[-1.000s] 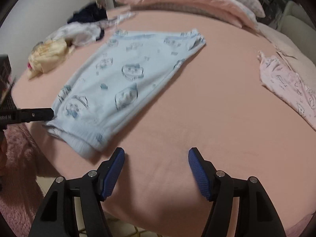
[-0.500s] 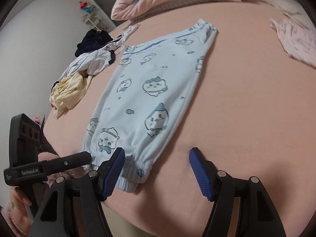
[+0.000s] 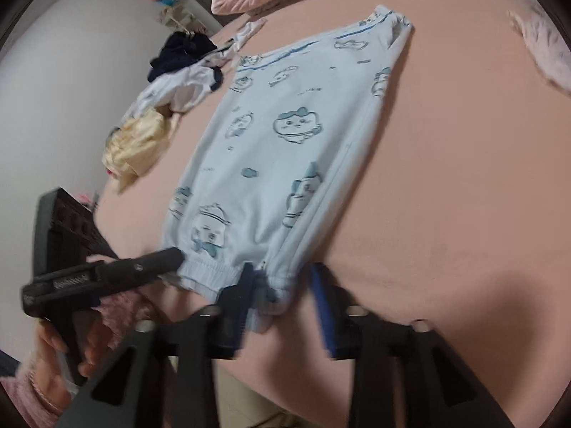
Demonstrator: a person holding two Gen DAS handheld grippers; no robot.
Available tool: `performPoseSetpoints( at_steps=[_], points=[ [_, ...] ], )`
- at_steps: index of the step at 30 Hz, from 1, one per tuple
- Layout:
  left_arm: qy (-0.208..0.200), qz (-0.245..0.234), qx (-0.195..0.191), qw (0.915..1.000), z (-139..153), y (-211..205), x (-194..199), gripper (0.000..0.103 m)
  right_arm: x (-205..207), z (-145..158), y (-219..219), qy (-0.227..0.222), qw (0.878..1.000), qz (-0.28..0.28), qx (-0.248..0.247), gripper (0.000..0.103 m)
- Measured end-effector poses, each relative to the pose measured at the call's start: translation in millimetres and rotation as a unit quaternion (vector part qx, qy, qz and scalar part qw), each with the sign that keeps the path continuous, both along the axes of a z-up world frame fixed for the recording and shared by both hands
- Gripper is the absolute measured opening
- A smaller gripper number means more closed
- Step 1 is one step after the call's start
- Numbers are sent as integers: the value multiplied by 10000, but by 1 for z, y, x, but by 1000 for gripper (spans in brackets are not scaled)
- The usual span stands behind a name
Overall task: Fold clothes
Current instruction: 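Pinch the elastic cuff with the left tool and fold it toward the waistband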
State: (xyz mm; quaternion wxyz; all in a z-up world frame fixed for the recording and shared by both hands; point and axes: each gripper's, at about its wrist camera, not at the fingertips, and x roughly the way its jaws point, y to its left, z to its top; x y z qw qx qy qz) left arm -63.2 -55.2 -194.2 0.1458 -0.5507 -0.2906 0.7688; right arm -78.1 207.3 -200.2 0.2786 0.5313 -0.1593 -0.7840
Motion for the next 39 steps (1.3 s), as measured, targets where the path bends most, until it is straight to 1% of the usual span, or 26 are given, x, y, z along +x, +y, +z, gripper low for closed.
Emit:
performPoseSetpoints(
  at_steps=[1,2,3,5,6,7,8,9,11,14,16,18,21,23,26,29,30,33,35,37,39],
  points=[
    [48,-53,-123,9999,1,4,0,34,1,1,-5,48,9999,78,-85,66],
    [97,-106,-245,9996,2,8,-1,34,4,4,-12,136,9998,122,63,70],
    [136,-151,-358,9992,3,11,-1,34,6,7,-20,228,9993,163,229,69],
    [95,-130,-415,9990,4,13,-2,34,12,13,-34,483,9953,197,813,45],
    [72,-110,-377,9992,4,12,-2,34,15,15,-38,556,9935,240,967,39],
    [71,-99,-335,9994,5,11,-1,31,16,16,-37,565,9937,199,943,28],
    [70,-87,-292,9995,6,11,0,23,15,16,-34,487,9952,135,842,23],
    [69,-76,-249,9996,6,10,1,21,15,17,-30,402,9965,68,736,20],
    [86,-106,-218,9997,10,12,5,17,16,19,-28,374,9965,16,754,18],
    [133,-213,-234,9994,17,18,12,16,23,28,-30,556,9921,55,1123,16],
    [164,-284,-245,9992,21,23,17,16,25,35,-29,495,9898,206,1318,16],
    [195,-354,-256,9989,26,27,22,16,31,43,-22,451,9912,213,1230,16],
    [237,-457,-267,9983,32,33,30,16,42,47,-12,290,9947,162,973,16],
    [199,-474,-218,9984,33,33,34,16,53,47,-11,241,9952,187,925,16],
    [141,-499,-144,9985,35,32,41,16,72,49,-16,329,9929,449,1056,16],
    [84,-525,-70,9986,36,31,48,16,86,53,-20,429,9900,607,1203,16],
    [65,-533,-46,9985,37,31,50,16,89,52,-19,387,9906,591,1174,16],
    [8,-558,28,9984,39,30,57,16,89,51,-15,251,9929,494,1049,16],
    [-26,-575,88,9983,40,30,61,16,84,56,-9,122,9961,424,770,16],
    [-7,-585,289,9979,47,28,51,16,74,64,-3,22,9989,277,382,16],
    [10,-566,479,9972,54,26,37,16,59,73,-1,102,9989,197,409,16]
  ],
)
